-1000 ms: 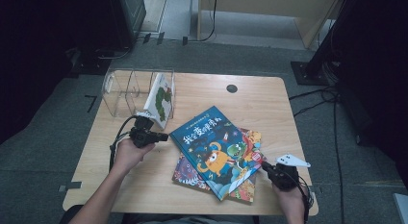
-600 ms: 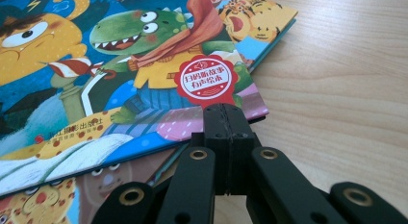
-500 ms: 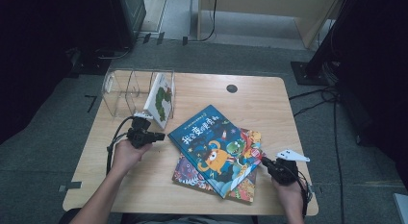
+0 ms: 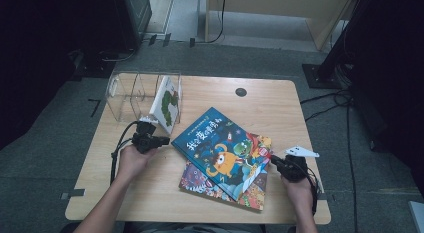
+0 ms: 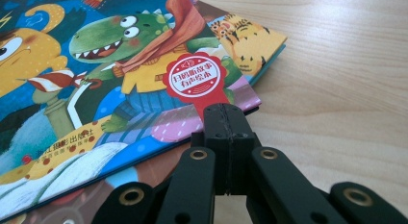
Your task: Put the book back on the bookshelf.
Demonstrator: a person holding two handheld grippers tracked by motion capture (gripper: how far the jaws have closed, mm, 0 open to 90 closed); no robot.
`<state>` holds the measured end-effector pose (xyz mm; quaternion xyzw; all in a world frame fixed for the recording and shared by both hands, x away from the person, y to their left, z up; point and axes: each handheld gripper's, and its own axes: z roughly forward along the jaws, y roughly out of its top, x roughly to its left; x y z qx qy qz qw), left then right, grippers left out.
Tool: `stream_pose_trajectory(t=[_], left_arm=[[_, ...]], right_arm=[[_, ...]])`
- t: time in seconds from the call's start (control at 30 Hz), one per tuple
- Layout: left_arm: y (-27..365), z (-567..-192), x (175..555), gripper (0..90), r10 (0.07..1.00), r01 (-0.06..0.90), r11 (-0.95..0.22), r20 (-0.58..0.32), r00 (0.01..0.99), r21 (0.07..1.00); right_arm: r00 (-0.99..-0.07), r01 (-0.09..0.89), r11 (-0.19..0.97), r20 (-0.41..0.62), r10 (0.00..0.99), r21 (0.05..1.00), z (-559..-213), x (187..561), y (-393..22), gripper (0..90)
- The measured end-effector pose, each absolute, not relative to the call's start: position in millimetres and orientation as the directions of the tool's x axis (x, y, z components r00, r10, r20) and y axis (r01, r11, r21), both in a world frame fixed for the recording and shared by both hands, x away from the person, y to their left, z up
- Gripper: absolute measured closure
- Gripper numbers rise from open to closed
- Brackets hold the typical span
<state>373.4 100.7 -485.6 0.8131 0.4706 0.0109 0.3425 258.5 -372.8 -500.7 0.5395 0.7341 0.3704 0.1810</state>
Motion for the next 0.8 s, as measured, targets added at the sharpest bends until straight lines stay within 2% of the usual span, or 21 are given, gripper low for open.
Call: stream_pose_trajectory(t=[0.13, 0.37, 0.8], left_arm=[[100.3, -485.6, 371.3, 89.8, 0.771, 0.763, -0.328, -0.31, 0.557, 0.556], [101.9, -485.4, 361.3, 90.0, 0.753, 0.769, -0.344, -0.331, 0.569, 0.539], [106.3, -485.9, 330.9, 90.0, 0.728, 0.782, -0.352, -0.375, 0.574, 0.514]], right_arm=[[-0.352, 0.66, 0.134, 0.146, 0.924, 0.739, -501.2, 264.4, -373.5, 90.0], [-0.348, 0.668, 0.103, 0.186, 0.919, 0.737, -502.1, 273.8, -379.5, 90.0], [-0.339, 0.674, 0.11, 0.174, 0.925, 0.731, -500.6, 287.4, -377.3, 90.0]])
